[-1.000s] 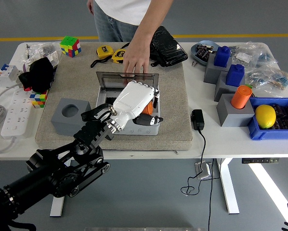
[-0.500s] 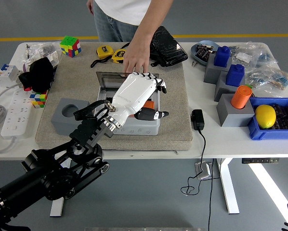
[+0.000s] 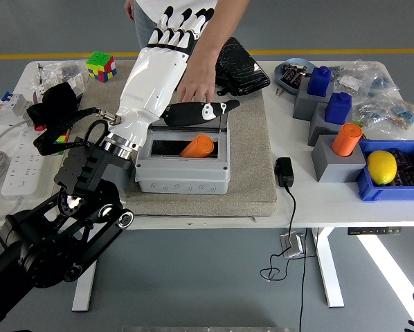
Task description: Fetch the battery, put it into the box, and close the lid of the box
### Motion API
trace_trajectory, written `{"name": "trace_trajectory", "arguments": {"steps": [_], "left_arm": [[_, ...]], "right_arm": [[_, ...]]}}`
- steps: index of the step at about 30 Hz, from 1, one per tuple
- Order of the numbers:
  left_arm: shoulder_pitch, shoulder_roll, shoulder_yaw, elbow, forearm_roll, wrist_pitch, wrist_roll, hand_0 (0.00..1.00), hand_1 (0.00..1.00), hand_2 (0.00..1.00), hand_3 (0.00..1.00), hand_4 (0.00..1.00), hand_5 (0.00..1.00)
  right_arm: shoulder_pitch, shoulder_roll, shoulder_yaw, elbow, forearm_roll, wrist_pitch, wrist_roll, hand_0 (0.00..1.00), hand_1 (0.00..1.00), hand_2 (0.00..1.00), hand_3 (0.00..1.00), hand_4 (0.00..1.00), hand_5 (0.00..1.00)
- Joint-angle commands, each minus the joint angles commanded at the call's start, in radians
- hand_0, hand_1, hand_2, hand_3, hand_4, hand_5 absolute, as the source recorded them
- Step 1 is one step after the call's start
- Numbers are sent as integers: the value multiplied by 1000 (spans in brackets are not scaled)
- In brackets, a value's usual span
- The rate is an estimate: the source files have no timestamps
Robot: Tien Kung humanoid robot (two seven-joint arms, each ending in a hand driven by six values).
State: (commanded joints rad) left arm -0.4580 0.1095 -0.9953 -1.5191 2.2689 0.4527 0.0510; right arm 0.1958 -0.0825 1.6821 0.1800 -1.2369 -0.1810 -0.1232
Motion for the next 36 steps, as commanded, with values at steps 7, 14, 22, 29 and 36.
{"name": "trace_trajectory", "arguments": {"steps": [7,14,22,29,36], "left_arm": [[44,-5,-86,8,-61,19,-90,998,998,998,998,998,924],[69,-3,-167,15,-285,29,-172,998,998,998,998,998,998],[83,-4,-207,31,-465,-31,-236,998,998,998,998,998,998],[81,11,-229,66,-557,-167,-153,998,998,975,956,998,998],[56,74,-204,124,-407,-295,36,990,948,874,870,998,998]], "right_arm": [[-3,1,9,0,-3,1,-3,835,775,758,793,998,998],[-2,3,9,0,2,1,-2,834,775,758,793,998,998],[-1,5,6,0,6,0,-1,834,775,757,792,998,998],[1,3,8,0,4,-1,-4,834,775,757,793,998,998],[4,0,7,0,4,-2,-2,834,775,757,793,998,998]]}}
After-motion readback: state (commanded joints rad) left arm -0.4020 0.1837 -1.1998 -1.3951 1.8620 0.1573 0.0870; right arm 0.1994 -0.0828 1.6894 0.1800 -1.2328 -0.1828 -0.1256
